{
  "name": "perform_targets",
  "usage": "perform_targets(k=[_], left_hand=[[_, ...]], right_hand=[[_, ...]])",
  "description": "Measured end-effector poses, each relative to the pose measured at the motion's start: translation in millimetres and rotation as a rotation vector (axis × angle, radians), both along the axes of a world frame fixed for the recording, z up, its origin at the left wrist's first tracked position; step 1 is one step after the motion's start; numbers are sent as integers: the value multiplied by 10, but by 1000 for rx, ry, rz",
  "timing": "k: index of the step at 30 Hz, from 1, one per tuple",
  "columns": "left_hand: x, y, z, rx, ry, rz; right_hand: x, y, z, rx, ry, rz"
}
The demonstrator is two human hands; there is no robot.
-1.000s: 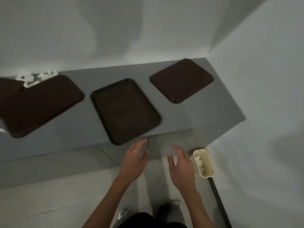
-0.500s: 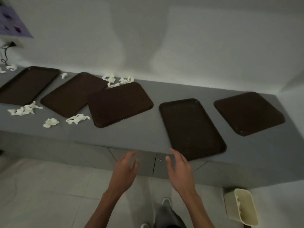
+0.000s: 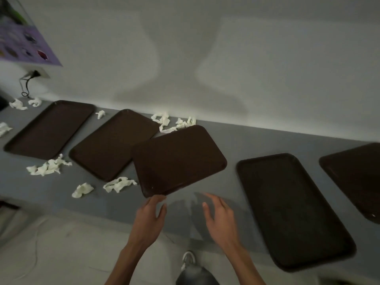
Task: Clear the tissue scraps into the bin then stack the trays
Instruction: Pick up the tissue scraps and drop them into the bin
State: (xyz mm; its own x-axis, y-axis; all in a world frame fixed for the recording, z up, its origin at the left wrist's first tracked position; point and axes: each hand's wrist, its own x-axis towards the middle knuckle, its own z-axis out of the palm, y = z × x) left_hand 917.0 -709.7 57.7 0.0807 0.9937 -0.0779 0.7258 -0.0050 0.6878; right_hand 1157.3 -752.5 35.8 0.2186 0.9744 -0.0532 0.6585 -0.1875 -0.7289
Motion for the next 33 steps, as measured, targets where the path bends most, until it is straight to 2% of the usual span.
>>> perform_targets(k=[9, 14, 18, 22, 26, 33], left_hand=[[-481, 1213, -56, 14, 43, 22], [-658, 1879, -212, -49, 70, -107], [-613, 2569, -237, -14, 145, -226], [-505, 3301, -226, -26, 245, -337], [-311, 3879, -227, -35, 374, -462], [-38, 4343, -430, -77, 492, -625]], right_hand=[[-541, 1261, 9, -37, -75, 116], [-836, 1875, -87, -52, -234, 110], [-1035, 2256, -274, -119, -329, 71], [-1220, 2401, -479, -217, -388, 38], [-1317, 2411, -634, -221, -409, -2], [-1338, 2372, -734, -187, -444, -32]])
